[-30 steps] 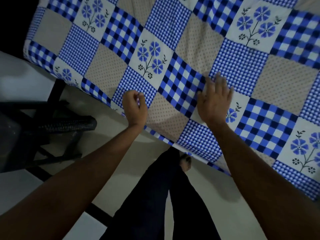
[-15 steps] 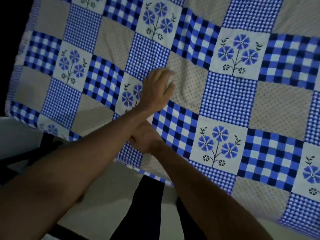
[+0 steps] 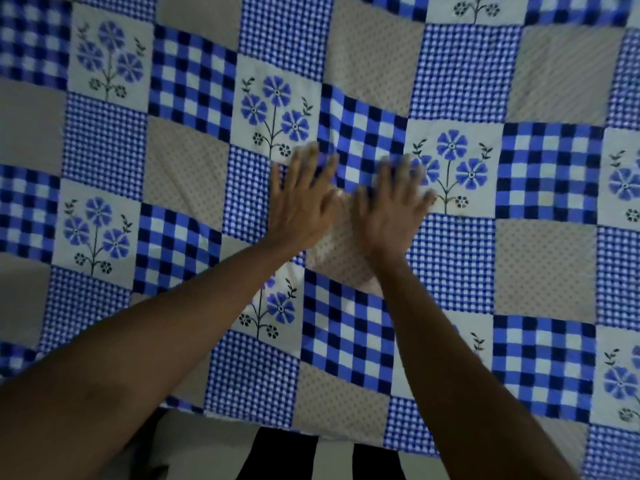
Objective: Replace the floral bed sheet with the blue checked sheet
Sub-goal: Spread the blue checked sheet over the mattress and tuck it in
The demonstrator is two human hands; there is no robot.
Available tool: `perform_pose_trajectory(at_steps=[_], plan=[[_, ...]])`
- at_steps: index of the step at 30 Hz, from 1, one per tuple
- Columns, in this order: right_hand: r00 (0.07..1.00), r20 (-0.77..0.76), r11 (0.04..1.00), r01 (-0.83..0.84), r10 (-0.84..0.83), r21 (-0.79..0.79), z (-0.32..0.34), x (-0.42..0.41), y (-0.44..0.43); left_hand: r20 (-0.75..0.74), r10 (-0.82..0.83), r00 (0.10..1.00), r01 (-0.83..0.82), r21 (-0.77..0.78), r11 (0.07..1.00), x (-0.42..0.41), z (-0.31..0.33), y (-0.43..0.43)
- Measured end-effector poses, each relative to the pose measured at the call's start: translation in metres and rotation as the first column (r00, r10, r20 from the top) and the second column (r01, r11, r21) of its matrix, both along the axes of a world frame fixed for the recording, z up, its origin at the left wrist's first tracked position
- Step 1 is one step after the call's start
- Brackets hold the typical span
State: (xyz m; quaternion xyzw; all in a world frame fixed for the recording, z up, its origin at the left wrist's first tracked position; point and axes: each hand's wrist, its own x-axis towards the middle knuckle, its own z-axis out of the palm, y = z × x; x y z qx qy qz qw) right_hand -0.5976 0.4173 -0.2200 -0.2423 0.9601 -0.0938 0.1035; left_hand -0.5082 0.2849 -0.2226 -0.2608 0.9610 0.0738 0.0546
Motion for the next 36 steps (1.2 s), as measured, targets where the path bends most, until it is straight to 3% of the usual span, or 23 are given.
perform_pose_trajectory(at_steps=[4, 7, 10, 14, 17, 20, 27, 36], plan=[[0.922, 0.119, 0.928, -0.361, 0.37, -0.087, 0.007, 0.048, -0.075, 0.058, 0.19, 0.98, -0.189, -0.029, 0.982, 0.027, 0.003, -0.061], [0.909, 0.146, 0.894, -0.338, 0.391, -0.293, 0.012, 0.049, -0.097, 0.081, 0.346, 0.935, -0.348, 0.013, 0.937, 0.024, 0.003, -0.095], [0.971, 0.03, 0.869, -0.198, 0.237, -0.453, 0.011, 0.016, -0.089, 0.06, 0.37, 0.927, -0.371, 0.005, 0.929, 0.002, 0.006, -0.104], [0.999, -0.04, 0.951, -0.001, -0.012, -0.31, 0.004, -0.059, -0.057, -0.11, 0.191, 0.975, -0.191, 0.008, 0.981, -0.048, 0.013, -0.09], [0.998, -0.028, 0.991, -0.052, 0.049, -0.121, -0.004, -0.111, -0.049, -0.133, -0.053, 0.99, 0.056, 0.014, 0.998, -0.094, 0.016, -0.072], [0.986, -0.008, 0.986, -0.164, 0.164, -0.013, -0.006, -0.151, -0.06, -0.116, -0.169, 0.979, 0.171, 0.007, 0.985, -0.139, 0.014, -0.056], [0.988, 0.014, 0.987, -0.157, 0.157, 0.022, -0.005, -0.226, -0.112, -0.062, -0.02, 0.998, 0.019, -0.021, 1.0, -0.233, -0.006, -0.1], [0.98, -0.115, 0.985, -0.152, 0.161, 0.083, -0.014, -0.313, -0.181, -0.059, 0.087, 0.994, -0.094, -0.121, 0.988, -0.331, -0.012, -0.172]])
